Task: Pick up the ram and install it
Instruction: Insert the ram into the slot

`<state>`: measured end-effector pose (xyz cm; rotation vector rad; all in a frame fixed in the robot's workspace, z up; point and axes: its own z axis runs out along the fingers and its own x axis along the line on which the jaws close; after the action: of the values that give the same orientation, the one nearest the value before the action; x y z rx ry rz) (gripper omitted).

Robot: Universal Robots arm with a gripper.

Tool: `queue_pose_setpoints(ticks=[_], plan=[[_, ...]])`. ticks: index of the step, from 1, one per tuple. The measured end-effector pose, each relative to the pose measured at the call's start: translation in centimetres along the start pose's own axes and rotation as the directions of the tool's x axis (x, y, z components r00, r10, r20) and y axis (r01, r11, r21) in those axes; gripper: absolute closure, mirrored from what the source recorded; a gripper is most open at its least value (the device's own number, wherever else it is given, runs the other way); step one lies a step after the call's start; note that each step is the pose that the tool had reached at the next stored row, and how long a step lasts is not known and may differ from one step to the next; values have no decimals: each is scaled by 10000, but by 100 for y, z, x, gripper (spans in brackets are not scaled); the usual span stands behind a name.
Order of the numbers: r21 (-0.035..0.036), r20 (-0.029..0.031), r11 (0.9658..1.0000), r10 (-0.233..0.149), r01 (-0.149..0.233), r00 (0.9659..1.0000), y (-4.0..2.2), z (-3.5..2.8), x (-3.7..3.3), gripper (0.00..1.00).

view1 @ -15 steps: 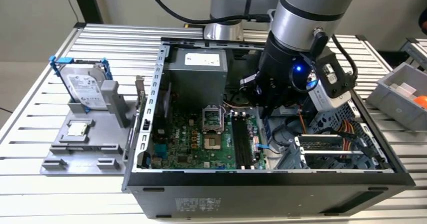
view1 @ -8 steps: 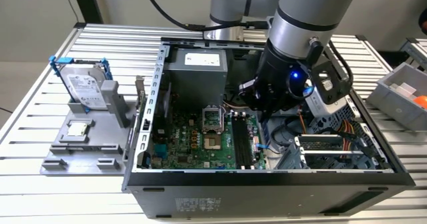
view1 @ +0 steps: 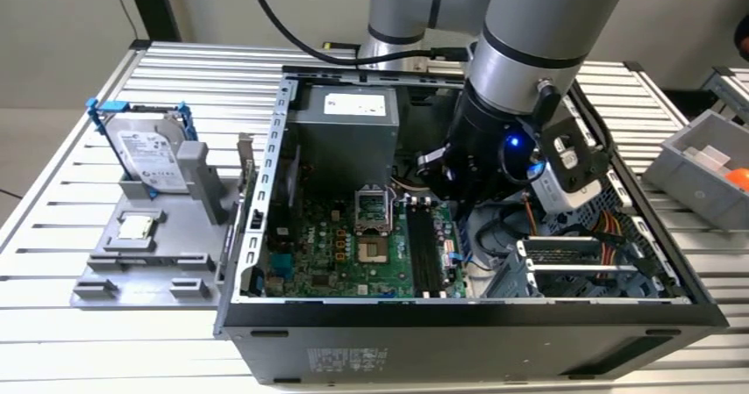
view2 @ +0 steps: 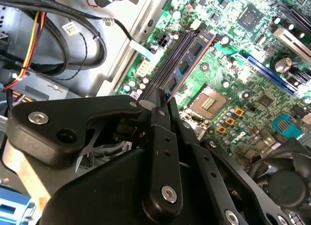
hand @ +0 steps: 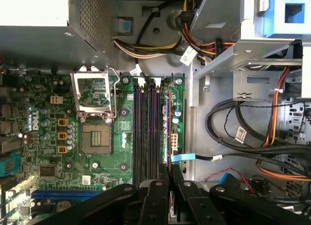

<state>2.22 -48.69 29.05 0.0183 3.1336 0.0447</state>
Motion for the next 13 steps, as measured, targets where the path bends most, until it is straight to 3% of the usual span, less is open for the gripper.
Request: queue_pose_setpoints(ticks=[8,13], plan=[[0,-57,10000,1,-1,10000,0,9,0,100],[0,-71,10000,2,-2,10000,-1,48,0,100]])
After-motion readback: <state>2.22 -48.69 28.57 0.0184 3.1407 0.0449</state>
